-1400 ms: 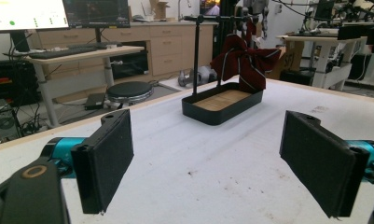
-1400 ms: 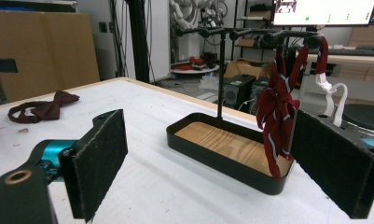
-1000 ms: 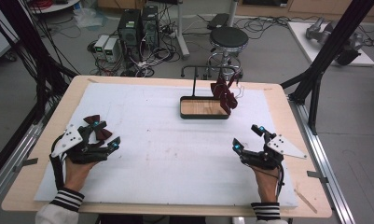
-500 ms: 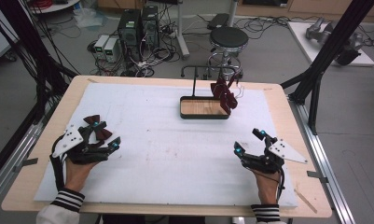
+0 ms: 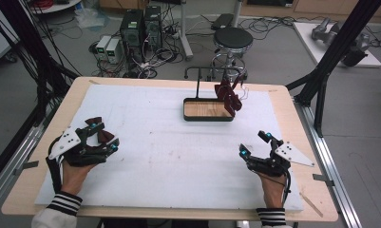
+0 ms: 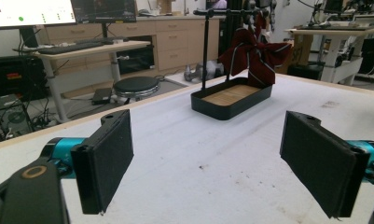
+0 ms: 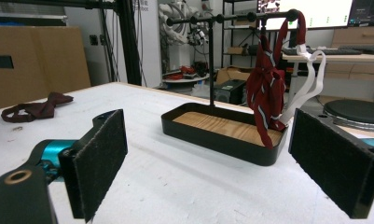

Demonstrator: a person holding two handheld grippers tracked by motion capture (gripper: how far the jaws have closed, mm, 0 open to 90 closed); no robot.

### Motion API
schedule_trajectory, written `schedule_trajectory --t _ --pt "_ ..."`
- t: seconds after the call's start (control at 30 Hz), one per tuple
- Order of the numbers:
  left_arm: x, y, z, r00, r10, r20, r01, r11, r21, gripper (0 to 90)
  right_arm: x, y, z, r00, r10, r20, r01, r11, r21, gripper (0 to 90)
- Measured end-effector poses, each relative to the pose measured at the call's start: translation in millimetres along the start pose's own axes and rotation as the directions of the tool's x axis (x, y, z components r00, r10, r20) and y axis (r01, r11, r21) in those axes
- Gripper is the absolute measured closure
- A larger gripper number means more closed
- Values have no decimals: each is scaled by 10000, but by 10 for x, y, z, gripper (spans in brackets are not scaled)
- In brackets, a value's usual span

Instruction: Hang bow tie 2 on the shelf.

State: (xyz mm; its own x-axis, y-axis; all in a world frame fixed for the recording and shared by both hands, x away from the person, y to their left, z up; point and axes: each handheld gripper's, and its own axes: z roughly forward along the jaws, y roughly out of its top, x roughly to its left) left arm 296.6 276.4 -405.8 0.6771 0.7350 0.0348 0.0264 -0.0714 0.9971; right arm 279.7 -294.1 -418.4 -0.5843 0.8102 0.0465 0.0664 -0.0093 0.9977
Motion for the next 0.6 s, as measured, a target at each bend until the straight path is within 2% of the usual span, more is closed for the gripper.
schedule_trajectory --t 0.2,0.37,0.47,0.6 --pt "99 96 -41 9998 109 -148 -106 9998 188 175 6 -4 9 10000 18 -51 -18 10000 64 107" --pt "195 177 -61 9995 225 -208 -213 9981 574 174 3 -5 12 10000 15 -43 -15 10000 64 106" --pt "277 220 -78 9989 352 -299 -326 9960 832 174 -1 -3 9 10000 -25 -11 25 10000 30 107" --pt "417 262 -96 9985 334 -443 -281 9928 1164 174 4 -5 10 10000 -14 -48 15 10000 75 107"
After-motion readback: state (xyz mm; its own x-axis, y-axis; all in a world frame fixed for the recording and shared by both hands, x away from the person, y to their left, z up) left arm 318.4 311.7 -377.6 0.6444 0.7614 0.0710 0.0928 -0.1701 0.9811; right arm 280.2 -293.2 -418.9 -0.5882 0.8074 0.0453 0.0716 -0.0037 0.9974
